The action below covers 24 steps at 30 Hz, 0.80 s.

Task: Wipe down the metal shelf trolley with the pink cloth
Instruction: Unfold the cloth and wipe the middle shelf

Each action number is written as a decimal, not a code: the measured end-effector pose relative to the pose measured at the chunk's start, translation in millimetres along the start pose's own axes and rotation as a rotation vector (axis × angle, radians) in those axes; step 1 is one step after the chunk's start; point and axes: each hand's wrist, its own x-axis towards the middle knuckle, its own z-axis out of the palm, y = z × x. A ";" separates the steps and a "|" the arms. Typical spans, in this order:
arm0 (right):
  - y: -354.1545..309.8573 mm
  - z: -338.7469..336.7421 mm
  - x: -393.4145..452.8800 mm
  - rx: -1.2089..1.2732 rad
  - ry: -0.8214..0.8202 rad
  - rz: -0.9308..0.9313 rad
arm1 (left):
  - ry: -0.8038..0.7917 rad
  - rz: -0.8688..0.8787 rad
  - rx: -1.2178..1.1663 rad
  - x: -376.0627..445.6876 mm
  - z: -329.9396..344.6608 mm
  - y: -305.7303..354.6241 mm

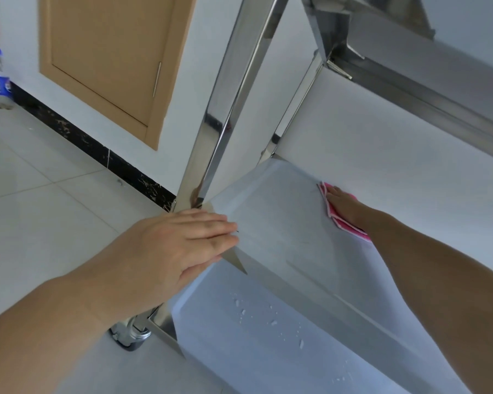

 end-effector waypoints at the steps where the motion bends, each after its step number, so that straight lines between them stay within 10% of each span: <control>1: -1.8 0.3 -1.2 0.024 0.008 0.011 | -0.014 -0.006 -0.009 -1.4 -0.1 -1.3; 6: -17.1 12.0 -15.3 0.337 -0.080 -0.101 | -0.009 -0.048 -0.126 -1.1 2.8 -3.1; 12: -70.6 23.0 -42.5 -0.116 -0.086 -0.434 | -0.023 -0.080 -0.109 -0.9 -2.2 3.4; 24: -118.7 30.6 -176.3 -0.129 -0.218 -0.591 | -0.079 -0.141 -0.104 -1.6 -13.7 19.8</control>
